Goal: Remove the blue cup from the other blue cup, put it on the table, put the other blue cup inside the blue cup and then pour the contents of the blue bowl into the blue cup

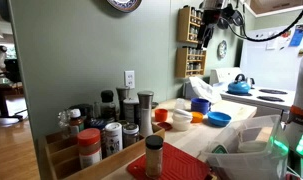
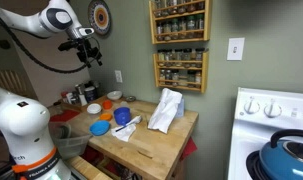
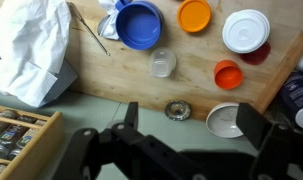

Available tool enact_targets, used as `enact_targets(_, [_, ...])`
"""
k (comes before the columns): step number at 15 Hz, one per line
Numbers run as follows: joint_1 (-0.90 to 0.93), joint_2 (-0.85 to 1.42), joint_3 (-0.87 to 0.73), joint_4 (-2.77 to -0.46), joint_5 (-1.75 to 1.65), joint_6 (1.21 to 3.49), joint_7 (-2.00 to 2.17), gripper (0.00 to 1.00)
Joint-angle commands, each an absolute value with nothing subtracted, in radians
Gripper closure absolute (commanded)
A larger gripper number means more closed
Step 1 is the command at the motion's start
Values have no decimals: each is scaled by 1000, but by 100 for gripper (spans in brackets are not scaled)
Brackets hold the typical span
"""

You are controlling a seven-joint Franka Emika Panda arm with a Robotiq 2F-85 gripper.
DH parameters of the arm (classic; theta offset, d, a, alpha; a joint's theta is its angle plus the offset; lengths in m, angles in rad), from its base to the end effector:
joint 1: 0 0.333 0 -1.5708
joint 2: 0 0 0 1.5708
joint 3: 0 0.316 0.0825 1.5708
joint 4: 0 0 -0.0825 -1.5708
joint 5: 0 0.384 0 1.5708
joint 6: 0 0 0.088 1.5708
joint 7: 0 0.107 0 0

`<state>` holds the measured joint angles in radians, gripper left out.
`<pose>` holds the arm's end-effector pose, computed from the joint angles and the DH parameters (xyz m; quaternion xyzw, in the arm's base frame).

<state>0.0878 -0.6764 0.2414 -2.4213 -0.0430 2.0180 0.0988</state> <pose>0.3529 0.1334 0.5590 0.9817 0.1044 0.1436 0.0691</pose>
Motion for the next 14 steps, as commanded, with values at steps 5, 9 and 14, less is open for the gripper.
enact_targets(5, [102,-675,215,-2414,-43,2001,117,0])
enact_targets(9, [43,-619,225,-2410,-17,1957,289,0])
enact_targets(14, [8,-482,266,-2447,8,2082,552,0])
